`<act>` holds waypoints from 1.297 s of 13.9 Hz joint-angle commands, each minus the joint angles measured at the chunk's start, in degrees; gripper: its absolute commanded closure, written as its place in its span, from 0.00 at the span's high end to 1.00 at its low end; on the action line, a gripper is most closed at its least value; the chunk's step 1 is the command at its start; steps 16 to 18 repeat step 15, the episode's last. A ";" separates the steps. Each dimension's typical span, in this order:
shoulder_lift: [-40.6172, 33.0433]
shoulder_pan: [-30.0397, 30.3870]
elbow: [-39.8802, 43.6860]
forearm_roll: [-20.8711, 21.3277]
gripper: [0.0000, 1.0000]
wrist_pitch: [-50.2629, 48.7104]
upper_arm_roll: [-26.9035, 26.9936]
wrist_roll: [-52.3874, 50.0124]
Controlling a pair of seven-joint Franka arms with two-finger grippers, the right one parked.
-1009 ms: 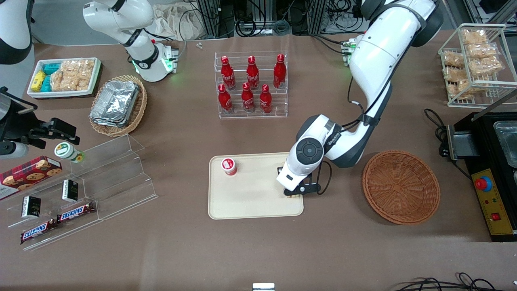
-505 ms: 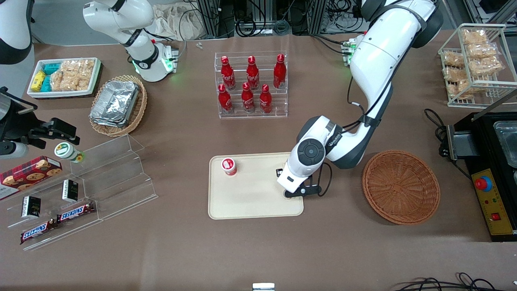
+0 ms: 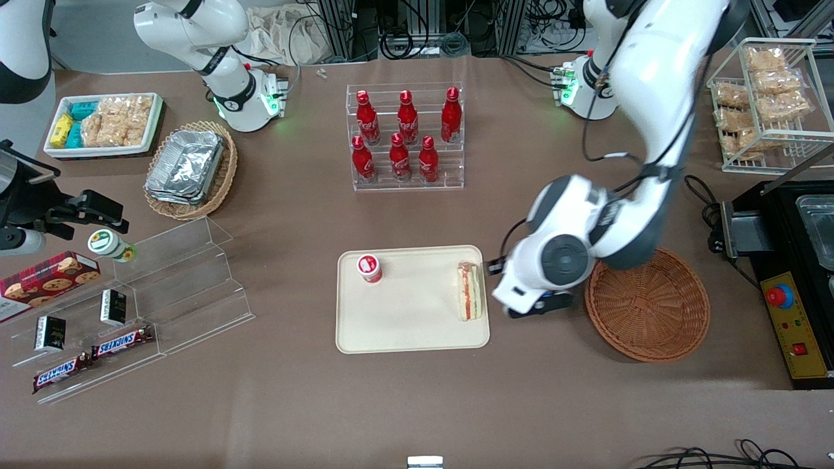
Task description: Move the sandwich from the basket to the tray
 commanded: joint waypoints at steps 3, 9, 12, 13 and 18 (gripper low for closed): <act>-9.22 7.35 -1.39 -1.18 0.99 -13.43 -0.05 10.24; -19.25 16.06 -1.30 6.27 0.99 -18.47 0.39 24.58; -19.26 16.94 2.56 10.42 0.99 -18.55 1.00 24.15; -19.26 17.20 2.92 10.25 0.99 -18.47 1.18 24.41; -19.08 17.65 4.32 9.90 0.99 -18.47 1.00 24.41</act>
